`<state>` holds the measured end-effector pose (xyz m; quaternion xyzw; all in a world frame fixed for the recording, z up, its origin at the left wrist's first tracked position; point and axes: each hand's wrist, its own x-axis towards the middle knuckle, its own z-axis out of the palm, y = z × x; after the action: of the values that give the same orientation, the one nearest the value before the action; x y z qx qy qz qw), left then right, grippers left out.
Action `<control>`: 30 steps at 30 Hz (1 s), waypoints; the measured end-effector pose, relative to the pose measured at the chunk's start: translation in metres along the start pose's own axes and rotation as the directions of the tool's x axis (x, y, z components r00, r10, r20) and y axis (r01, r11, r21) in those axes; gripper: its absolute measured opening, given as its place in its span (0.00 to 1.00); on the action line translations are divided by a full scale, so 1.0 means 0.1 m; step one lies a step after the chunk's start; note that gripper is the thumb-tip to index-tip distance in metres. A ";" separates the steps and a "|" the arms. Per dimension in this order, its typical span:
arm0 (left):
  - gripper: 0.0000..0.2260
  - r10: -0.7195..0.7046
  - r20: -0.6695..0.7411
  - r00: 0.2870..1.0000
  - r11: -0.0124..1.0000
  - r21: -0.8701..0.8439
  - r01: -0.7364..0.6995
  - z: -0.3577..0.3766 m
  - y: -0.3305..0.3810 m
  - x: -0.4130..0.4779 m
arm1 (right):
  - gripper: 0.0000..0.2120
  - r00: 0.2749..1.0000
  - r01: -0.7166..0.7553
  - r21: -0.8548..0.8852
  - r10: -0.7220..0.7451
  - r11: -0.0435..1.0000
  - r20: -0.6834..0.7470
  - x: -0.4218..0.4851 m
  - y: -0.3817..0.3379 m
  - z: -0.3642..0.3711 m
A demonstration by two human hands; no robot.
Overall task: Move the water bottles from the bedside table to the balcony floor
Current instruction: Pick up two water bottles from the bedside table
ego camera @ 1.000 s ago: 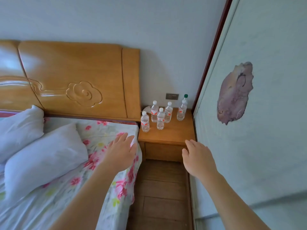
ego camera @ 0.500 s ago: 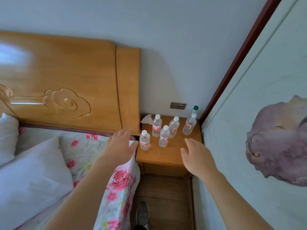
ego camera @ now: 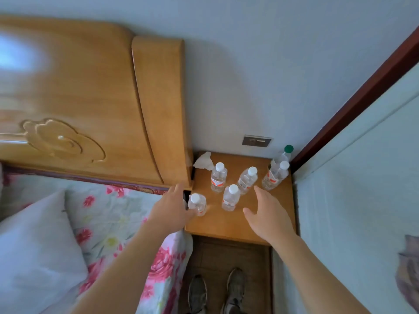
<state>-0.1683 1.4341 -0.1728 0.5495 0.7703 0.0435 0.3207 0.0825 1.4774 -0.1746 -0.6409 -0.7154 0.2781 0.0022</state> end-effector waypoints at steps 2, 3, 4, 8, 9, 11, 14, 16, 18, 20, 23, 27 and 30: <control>0.32 -0.049 0.004 0.999 0.999 -0.021 0.050 0.23 -0.11 0.20 | 0.37 1.000 -0.004 0.026 0.003 1.000 0.017 0.24 0.13 0.18; 0.35 -0.076 0.010 0.997 0.997 -0.032 0.076 0.35 -0.17 0.30 | 0.38 1.000 -0.007 0.032 0.006 0.999 0.030 0.36 0.20 0.29; 0.38 -0.100 0.015 0.995 0.994 -0.050 0.101 0.47 -0.22 0.40 | 0.39 0.999 -0.010 0.040 0.008 0.999 0.042 0.47 0.27 0.40; 0.40 -0.171 0.030 0.985 0.971 -0.167 0.173 1.01 -0.41 0.75 | 0.42 0.998 0.020 0.124 -0.027 0.992 0.052 0.91 0.52 0.87; 0.39 -0.180 0.025 0.983 0.963 -0.198 0.181 1.14 -0.46 0.83 | 0.43 0.998 0.030 0.158 -0.038 0.987 0.048 1.00 0.56 0.99; 0.33 -0.186 -0.017 0.982 0.950 -0.257 0.176 1.37 -0.53 0.92 | 0.44 0.997 0.046 0.224 -0.059 0.973 0.053 1.14 0.63 1.19; 0.26 -0.220 -0.102 0.970 0.923 -0.345 0.173 1.58 -0.55 1.01 | 0.45 0.995 0.062 0.279 -0.082 0.958 0.059 1.29 0.73 1.44; 0.25 -0.246 -0.167 0.955 0.903 -0.397 0.163 1.67 -0.53 1.06 | 0.44 0.994 0.073 0.305 -0.095 0.949 0.058 1.38 0.77 1.54; 0.23 -0.246 -0.220 0.944 0.895 -0.424 0.135 1.72 -0.51 1.12 | 0.43 0.992 0.079 0.317 -0.105 0.945 0.065 1.45 0.78 1.58; 0.22 -0.244 -0.252 0.936 0.884 -0.454 0.108 1.75 -0.50 1.16 | 0.40 0.992 0.075 0.335 -0.103 0.939 0.068 1.49 0.79 1.60; 0.20 -0.246 -0.285 0.926 0.867 -0.493 0.079 1.75 -0.49 1.20 | 0.33 0.994 0.087 0.357 -0.106 0.930 0.033 1.49 0.80 1.63; 0.19 -0.211 -0.304 0.929 0.852 -0.524 0.022 1.62 -0.49 1.16 | 0.30 0.994 0.103 0.407 -0.110 0.908 -0.006 1.47 0.77 1.54; 0.20 -0.195 -0.307 0.931 0.846 -0.533 0.001 1.42 -0.47 1.08 | 0.31 0.990 0.136 0.397 -0.134 0.908 -0.033 1.42 0.67 1.36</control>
<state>-0.1508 1.4693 -0.3525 0.3838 0.8010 0.3318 0.3179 0.0694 1.5554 -0.3669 -0.5766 -0.6865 0.4155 0.1534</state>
